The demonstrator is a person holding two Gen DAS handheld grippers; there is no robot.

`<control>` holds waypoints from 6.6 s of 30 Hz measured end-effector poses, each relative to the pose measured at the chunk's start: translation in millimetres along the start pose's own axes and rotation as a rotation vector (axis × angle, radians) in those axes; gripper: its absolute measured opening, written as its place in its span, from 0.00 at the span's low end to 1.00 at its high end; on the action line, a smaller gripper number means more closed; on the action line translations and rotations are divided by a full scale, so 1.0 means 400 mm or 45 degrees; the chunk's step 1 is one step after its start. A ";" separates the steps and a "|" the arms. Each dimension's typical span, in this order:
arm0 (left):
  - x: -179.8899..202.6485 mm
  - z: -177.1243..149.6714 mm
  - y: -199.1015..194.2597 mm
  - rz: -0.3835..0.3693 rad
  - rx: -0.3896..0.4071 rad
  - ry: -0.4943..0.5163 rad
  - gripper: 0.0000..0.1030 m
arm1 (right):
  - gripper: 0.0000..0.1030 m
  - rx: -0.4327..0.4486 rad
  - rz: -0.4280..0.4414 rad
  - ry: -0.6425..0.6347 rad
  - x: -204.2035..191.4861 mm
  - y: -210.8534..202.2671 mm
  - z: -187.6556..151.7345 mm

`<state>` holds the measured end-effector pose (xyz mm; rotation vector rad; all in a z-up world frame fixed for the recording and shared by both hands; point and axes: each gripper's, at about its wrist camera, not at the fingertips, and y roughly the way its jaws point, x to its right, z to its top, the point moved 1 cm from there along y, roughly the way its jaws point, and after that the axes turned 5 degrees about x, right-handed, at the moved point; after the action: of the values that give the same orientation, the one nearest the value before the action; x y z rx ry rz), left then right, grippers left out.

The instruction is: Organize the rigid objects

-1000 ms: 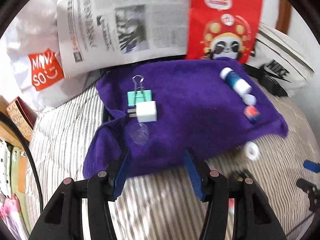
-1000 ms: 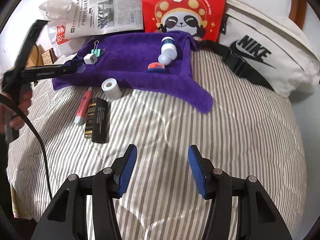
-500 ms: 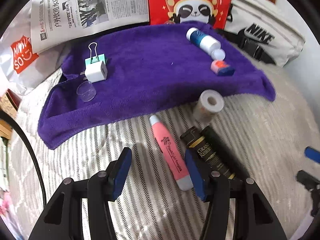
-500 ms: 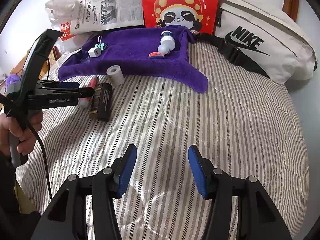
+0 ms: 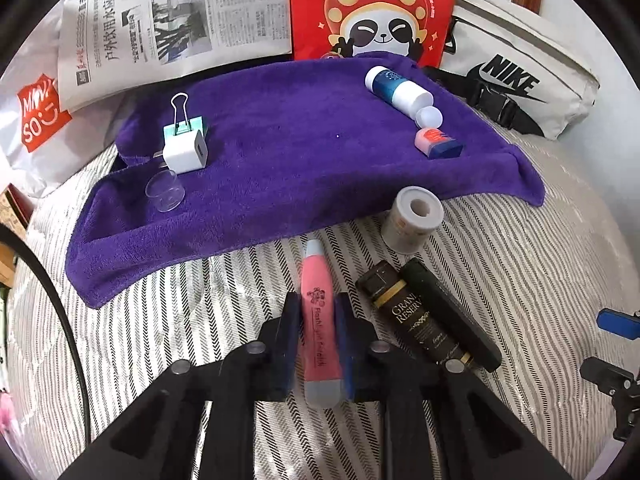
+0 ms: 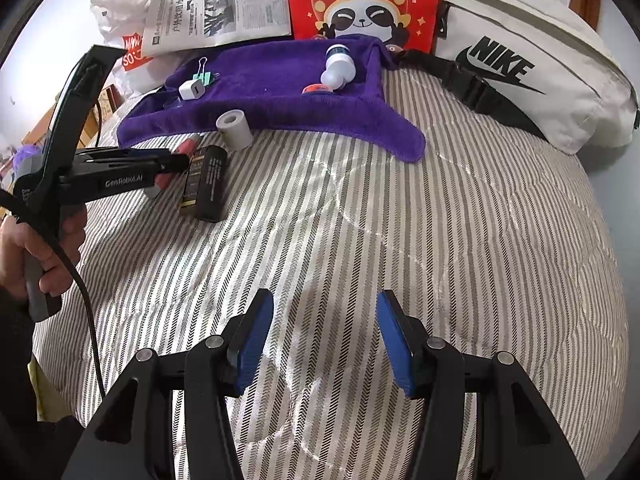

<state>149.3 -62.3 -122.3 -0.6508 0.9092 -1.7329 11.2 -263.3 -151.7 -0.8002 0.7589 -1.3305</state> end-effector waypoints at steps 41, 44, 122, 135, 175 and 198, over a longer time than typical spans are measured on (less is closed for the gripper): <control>-0.164 -0.157 -0.077 0.079 0.146 -0.179 0.17 | 0.28 0.192 0.022 -0.209 -0.213 0.217 0.276; -0.163 -0.158 -0.077 0.082 0.146 -0.177 0.17 | 0.28 0.194 -0.003 -0.160 -0.147 0.157 0.244; -0.162 -0.156 -0.071 0.076 0.119 -0.198 0.16 | 0.28 0.241 -0.170 -0.121 -0.081 0.146 0.110; -0.148 -0.083 -0.153 0.044 0.179 -0.151 0.16 | 0.28 0.348 0.030 -0.070 -0.112 0.034 0.177; -0.288 0.040 -0.062 -0.095 0.188 -0.335 0.16 | 0.28 0.087 -0.007 -0.015 -0.104 0.437 0.658; -0.271 0.051 -0.032 -0.176 0.166 -0.333 0.16 | 0.45 -0.001 -0.013 -0.123 -0.106 0.398 0.578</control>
<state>193.5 37.2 -100.4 -0.8462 0.5769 -1.7616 286.7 -195.3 -163.5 -0.8637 0.6796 -1.2915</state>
